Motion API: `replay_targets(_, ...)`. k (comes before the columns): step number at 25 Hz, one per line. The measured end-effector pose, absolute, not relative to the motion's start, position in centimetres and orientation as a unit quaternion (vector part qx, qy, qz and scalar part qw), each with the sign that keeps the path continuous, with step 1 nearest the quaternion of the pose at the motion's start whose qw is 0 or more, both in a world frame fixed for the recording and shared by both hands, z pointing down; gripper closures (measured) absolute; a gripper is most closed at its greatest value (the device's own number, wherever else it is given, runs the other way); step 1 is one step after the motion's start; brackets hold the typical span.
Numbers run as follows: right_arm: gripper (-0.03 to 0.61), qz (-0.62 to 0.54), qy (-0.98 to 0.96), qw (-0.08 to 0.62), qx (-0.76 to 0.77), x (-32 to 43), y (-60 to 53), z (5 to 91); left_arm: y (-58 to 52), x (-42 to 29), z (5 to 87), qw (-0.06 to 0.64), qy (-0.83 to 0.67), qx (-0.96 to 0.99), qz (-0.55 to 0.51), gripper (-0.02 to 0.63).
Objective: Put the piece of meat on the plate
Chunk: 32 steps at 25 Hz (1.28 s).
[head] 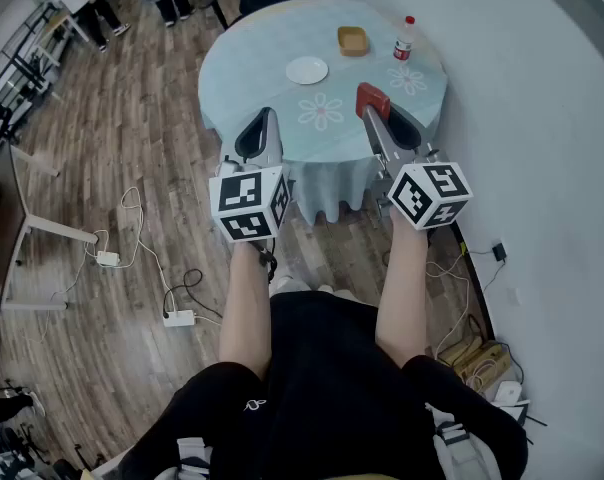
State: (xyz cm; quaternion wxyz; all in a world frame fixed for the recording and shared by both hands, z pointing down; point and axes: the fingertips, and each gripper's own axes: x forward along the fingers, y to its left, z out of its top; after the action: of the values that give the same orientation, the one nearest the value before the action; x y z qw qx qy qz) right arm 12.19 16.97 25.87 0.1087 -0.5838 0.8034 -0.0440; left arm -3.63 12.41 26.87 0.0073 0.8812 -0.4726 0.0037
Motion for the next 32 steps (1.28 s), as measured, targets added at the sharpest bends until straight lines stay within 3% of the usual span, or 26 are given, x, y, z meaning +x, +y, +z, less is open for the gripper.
replay_targets(20,0.479,-0.081,0.804,0.099,-0.581,13.1,13.2,27.6,9.2,-5.4,28.0,0.033,-0.498,0.866,0.004,0.614)
replay_targets(32,0.479,-0.102,0.78,0.077,-0.613,16.7,4.2,30.9,-0.7,0.3,31.7,0.059,-0.447,0.892,0.021,0.614)
